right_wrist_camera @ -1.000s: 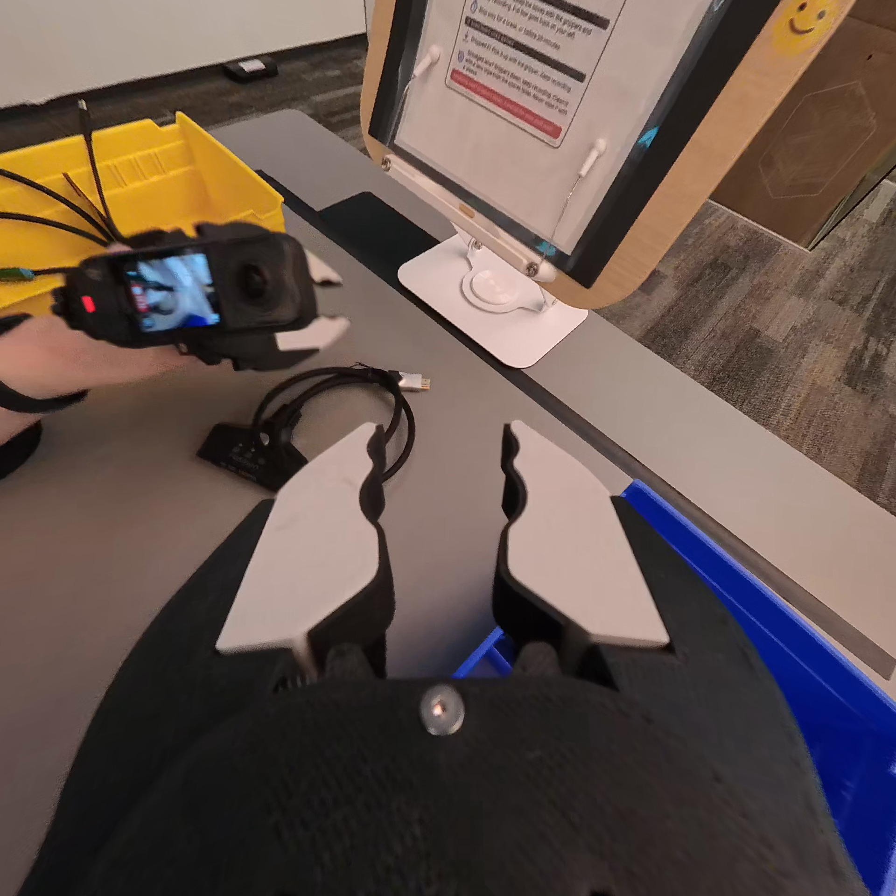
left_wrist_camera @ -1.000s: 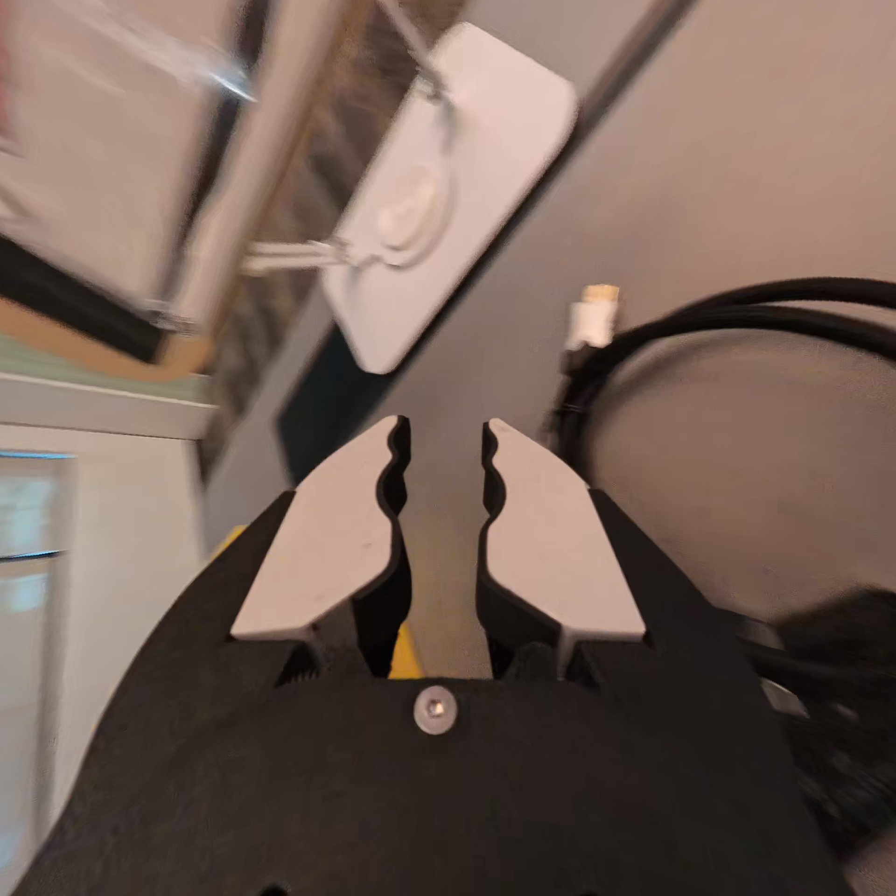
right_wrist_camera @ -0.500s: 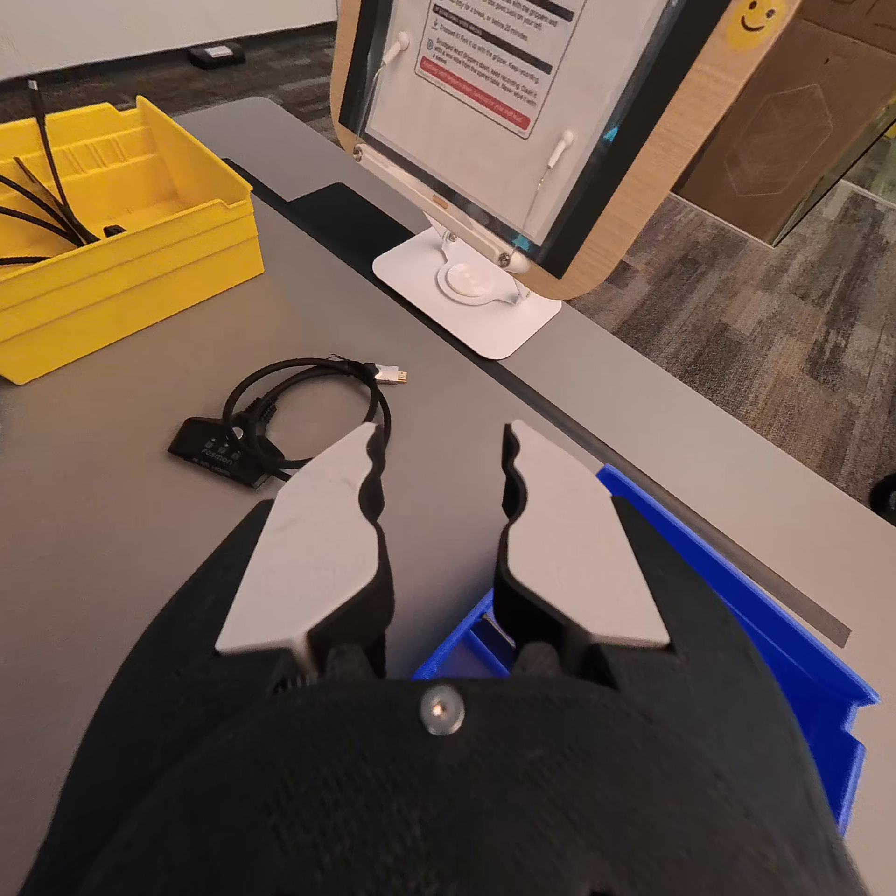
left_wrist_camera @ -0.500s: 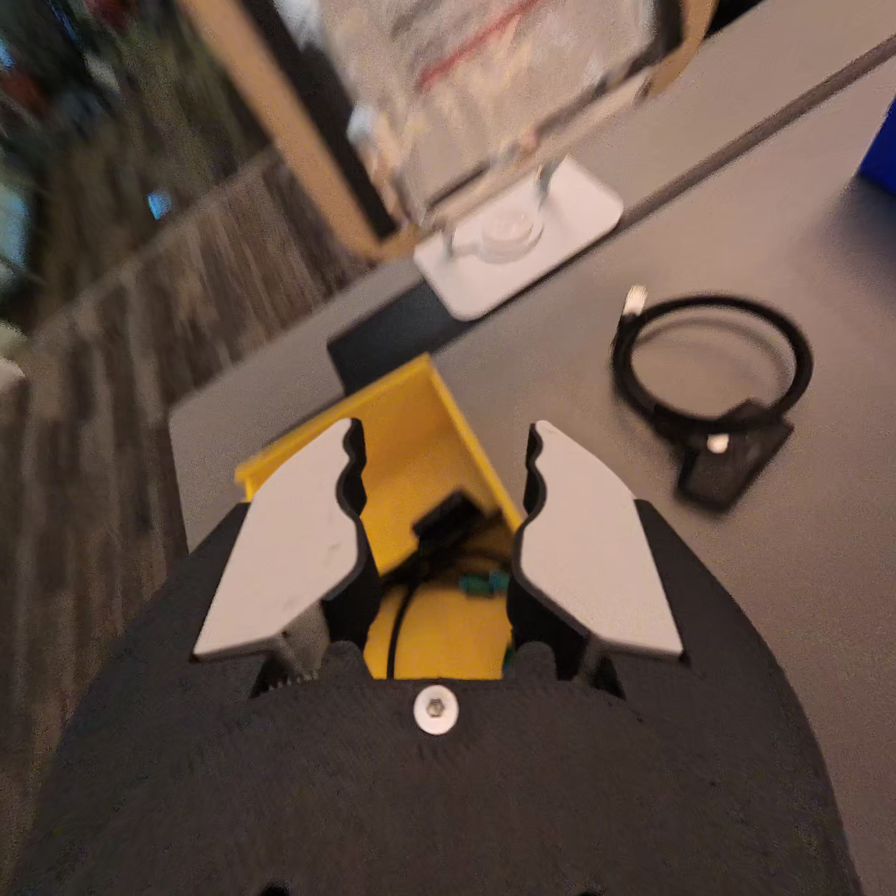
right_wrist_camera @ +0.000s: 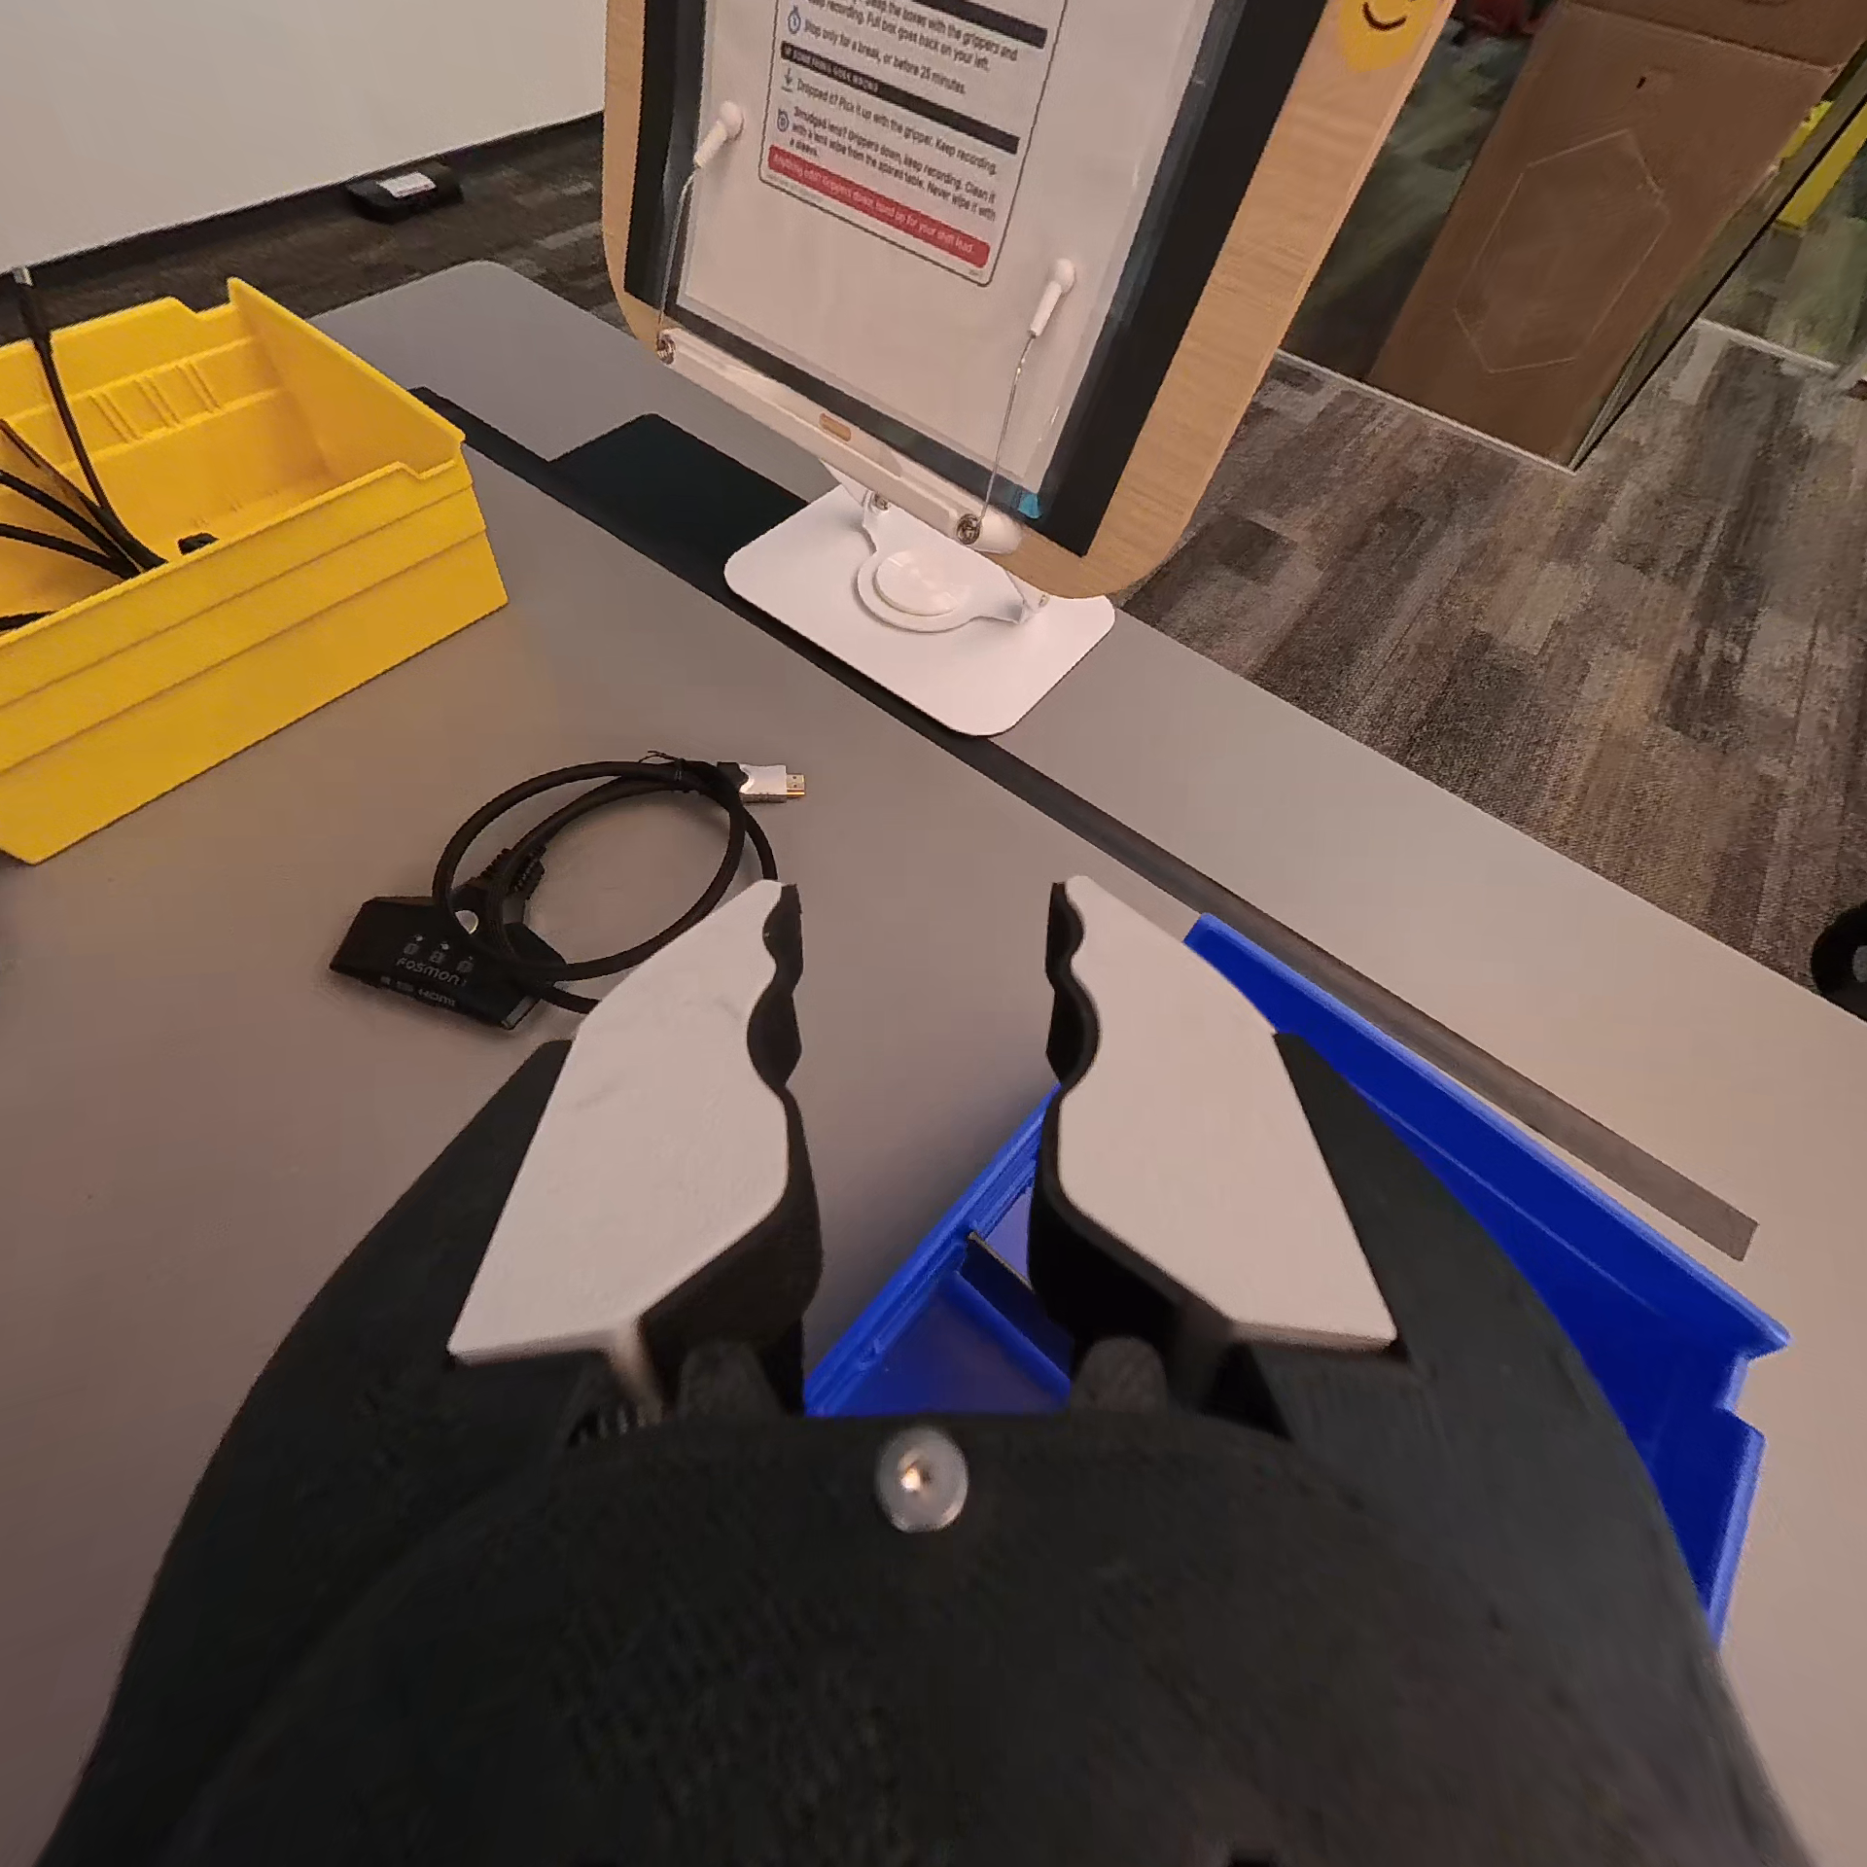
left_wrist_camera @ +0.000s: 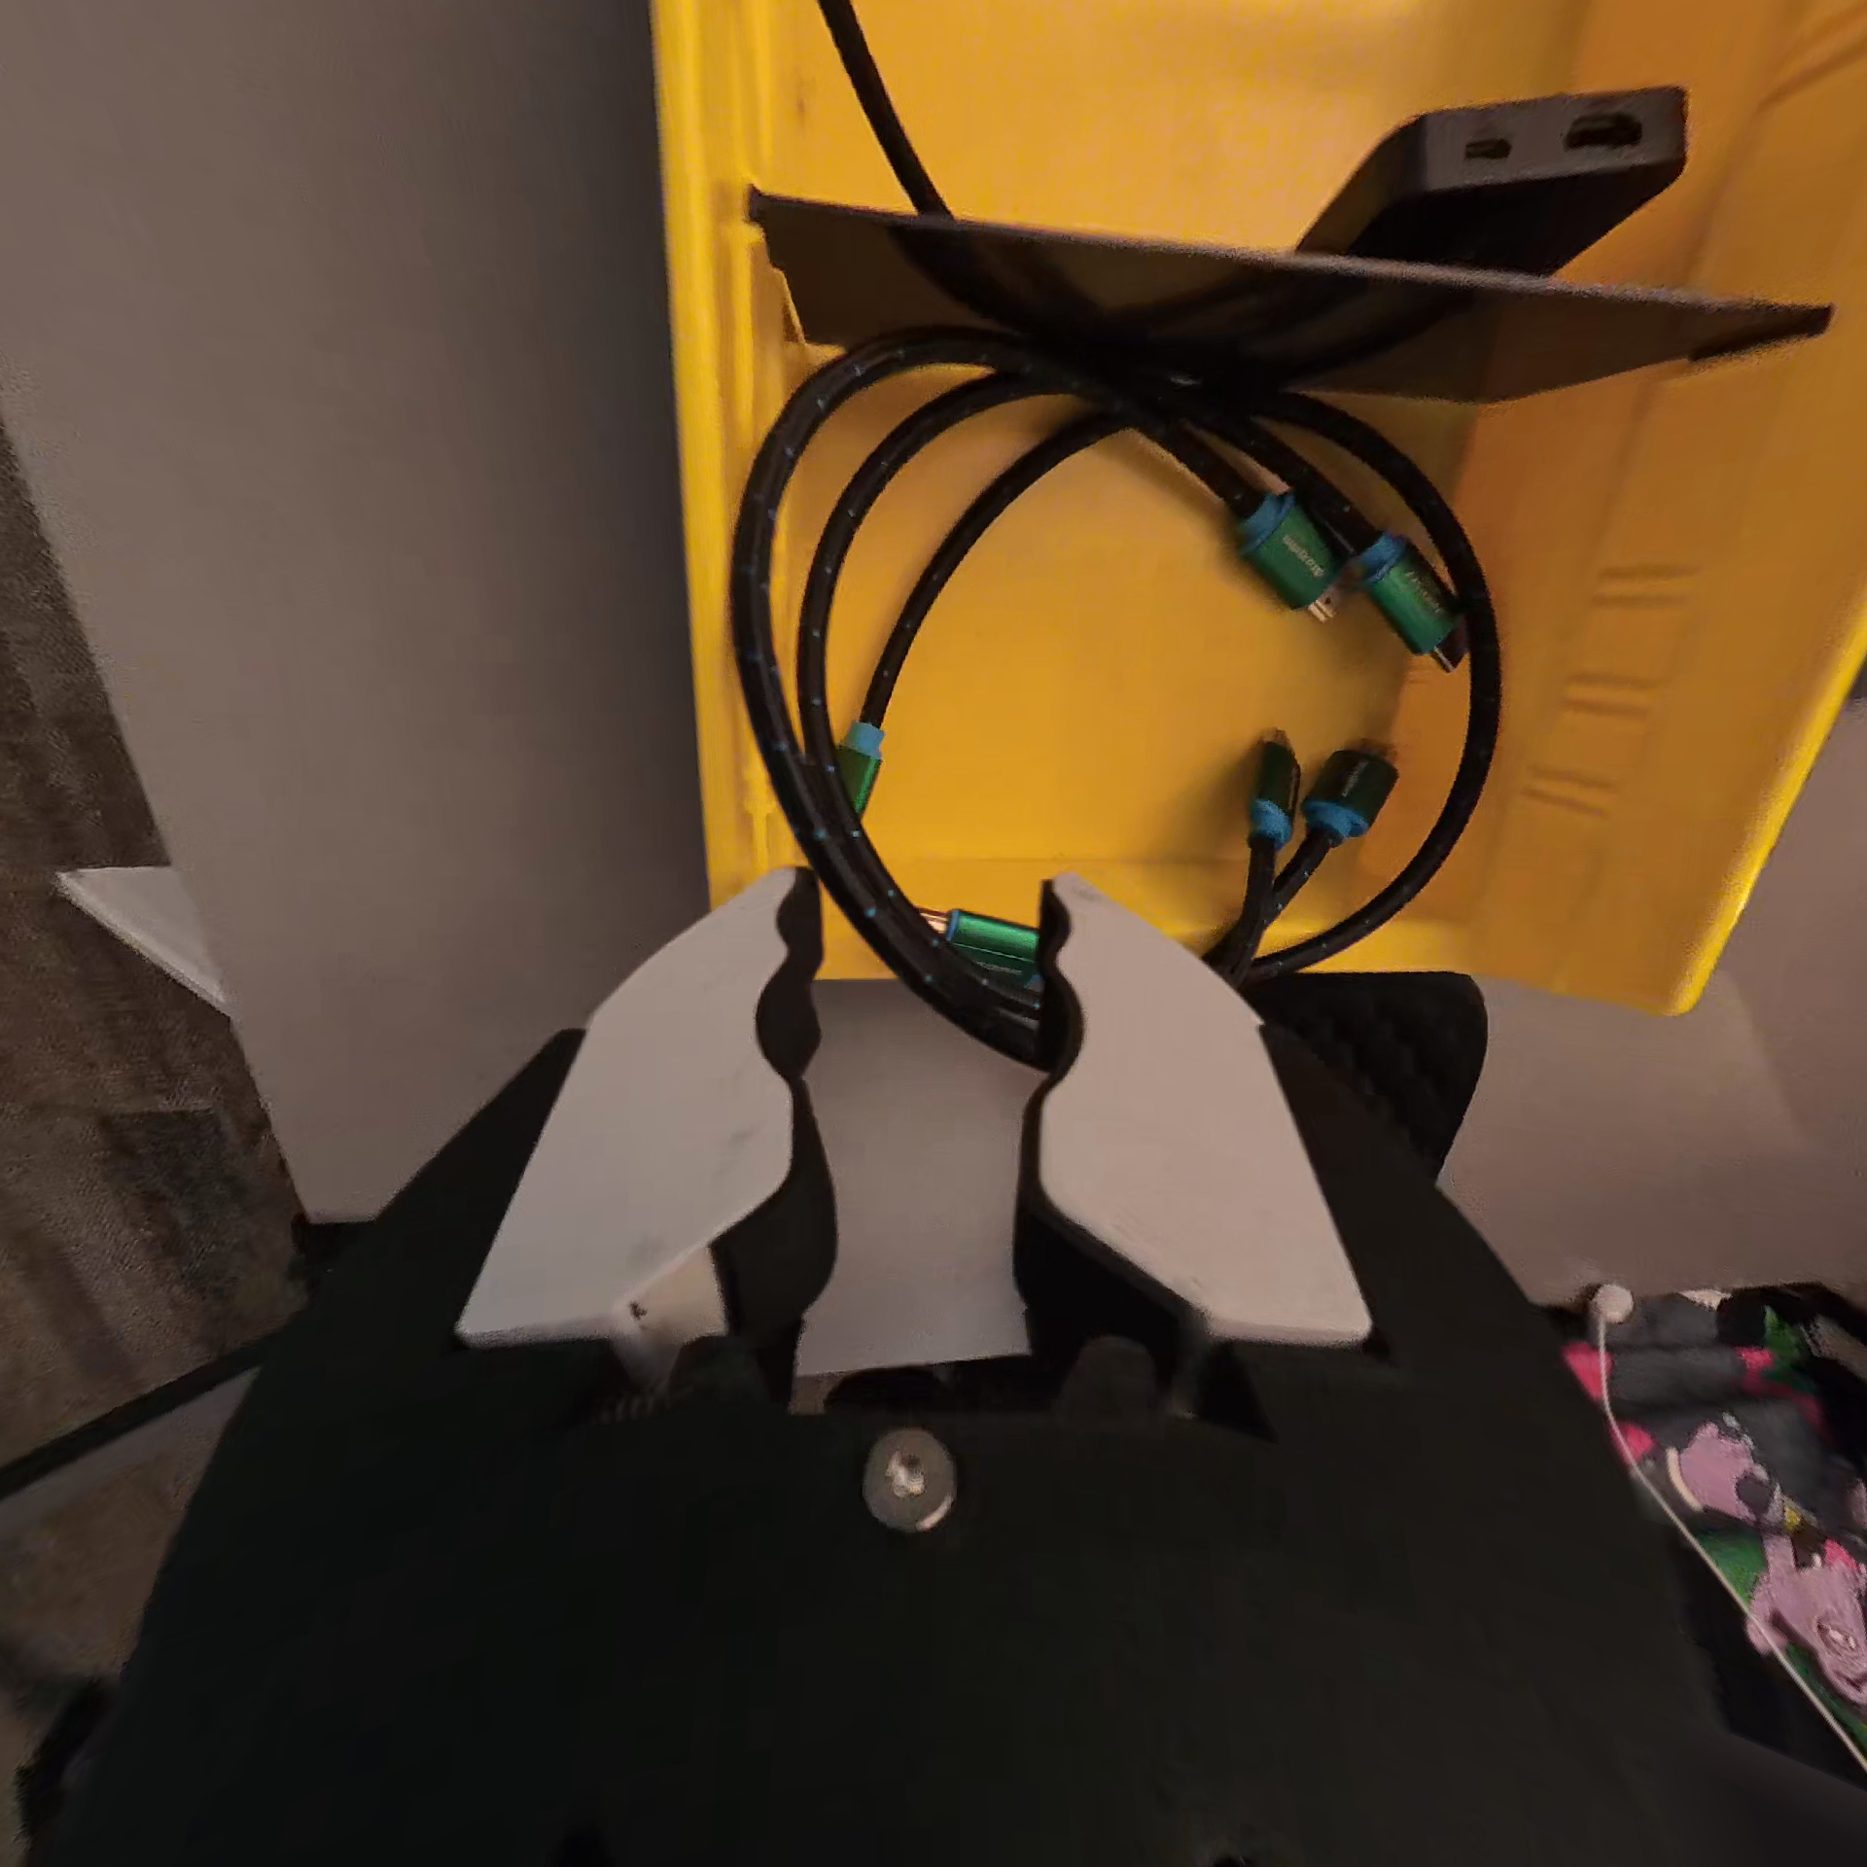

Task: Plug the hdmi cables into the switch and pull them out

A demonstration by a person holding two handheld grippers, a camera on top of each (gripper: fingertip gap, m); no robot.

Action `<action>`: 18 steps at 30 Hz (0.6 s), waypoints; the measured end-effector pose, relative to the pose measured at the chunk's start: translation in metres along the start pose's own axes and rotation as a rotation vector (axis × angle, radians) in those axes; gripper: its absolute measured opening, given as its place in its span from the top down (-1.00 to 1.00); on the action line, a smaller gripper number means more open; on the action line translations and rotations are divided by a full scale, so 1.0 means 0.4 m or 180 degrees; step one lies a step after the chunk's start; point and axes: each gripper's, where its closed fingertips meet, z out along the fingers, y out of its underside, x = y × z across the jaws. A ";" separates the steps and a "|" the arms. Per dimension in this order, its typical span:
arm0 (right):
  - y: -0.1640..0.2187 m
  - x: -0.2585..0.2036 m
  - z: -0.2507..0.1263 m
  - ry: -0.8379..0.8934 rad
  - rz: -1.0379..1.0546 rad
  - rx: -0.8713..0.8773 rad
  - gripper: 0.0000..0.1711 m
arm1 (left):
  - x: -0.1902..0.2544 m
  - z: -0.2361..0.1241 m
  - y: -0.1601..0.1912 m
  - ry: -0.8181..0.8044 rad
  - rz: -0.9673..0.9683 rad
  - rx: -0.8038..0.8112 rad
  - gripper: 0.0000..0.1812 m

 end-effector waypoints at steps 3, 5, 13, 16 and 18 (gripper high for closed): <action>0.004 0.001 0.003 -0.0007 0.0005 -0.0024 0.45 | -0.006 0.013 0.012 -0.0109 0.0143 -0.0191 0.77; 0.008 0.000 0.008 -0.0013 0.0000 -0.0046 0.45 | 0.011 -0.010 0.005 -0.0023 0.0163 -0.0046 0.77; 0.015 -0.002 0.018 -0.0006 -0.0037 -0.0104 0.45 | 0.148 -0.343 -0.060 -0.0185 0.0367 0.2078 0.94; 0.015 -0.007 0.023 -0.0026 -0.0033 -0.0098 0.45 | 0.335 -0.455 -0.054 0.0148 0.1223 0.2834 0.94; 0.015 -0.016 0.030 -0.0054 -0.0056 -0.0109 0.45 | 0.472 -0.479 -0.036 0.0411 0.1903 0.3009 0.95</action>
